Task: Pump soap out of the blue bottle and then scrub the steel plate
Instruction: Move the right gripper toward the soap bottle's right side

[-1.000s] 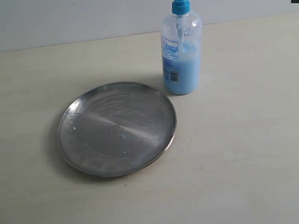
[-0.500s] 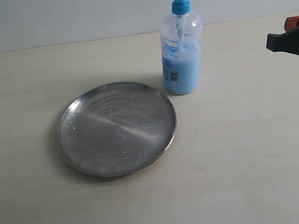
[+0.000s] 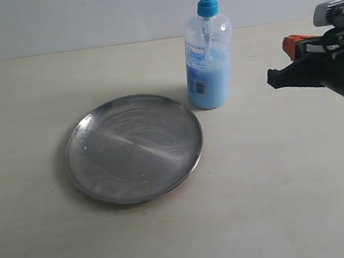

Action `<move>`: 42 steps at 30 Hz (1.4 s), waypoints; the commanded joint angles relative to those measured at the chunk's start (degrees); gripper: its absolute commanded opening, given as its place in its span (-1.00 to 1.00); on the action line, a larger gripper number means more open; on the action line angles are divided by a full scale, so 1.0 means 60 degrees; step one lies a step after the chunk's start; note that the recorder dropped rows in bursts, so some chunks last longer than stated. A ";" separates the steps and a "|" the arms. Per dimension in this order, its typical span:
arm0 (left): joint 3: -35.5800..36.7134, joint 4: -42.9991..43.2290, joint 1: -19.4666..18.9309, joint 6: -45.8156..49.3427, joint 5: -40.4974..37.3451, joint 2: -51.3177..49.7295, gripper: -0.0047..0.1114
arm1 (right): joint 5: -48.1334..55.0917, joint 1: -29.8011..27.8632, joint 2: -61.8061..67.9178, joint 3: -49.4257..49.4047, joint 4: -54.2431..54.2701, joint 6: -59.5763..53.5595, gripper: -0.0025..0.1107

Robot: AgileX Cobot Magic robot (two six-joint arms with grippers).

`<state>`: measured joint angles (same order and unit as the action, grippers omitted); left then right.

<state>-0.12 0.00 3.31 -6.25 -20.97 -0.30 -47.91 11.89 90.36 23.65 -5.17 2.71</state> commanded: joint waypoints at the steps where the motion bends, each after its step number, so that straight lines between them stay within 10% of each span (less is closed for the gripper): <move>1: 0.0021 -0.0058 0.0019 -0.0029 0.0077 0.0050 -0.90 | -0.1057 0.0025 0.0900 -0.0078 -0.0249 -0.0091 -0.96; 21: 0.0021 -0.0058 0.0019 -0.0029 0.0077 0.0050 -0.90 | -0.2172 0.0025 0.2398 0.0535 -0.1995 -0.0588 -0.91; 26: 0.0021 -0.0058 0.0019 -0.0029 0.0077 0.0050 -0.90 | -0.1219 0.0025 0.2398 0.0954 -0.2540 -0.0357 -0.48; 33: 0.0021 -0.0058 0.0019 -0.0029 0.0077 0.0050 -0.90 | -0.1269 0.0025 0.2398 0.0993 -0.2444 -0.0094 0.84; 42: 0.0021 -0.0058 0.0019 -0.0029 0.0077 0.0050 -0.90 | -0.1348 0.0025 0.2608 0.1644 -0.2384 0.0649 0.90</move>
<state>-0.12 0.00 3.31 -6.25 -20.97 -0.30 -55.54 11.91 105.12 31.87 -19.36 4.73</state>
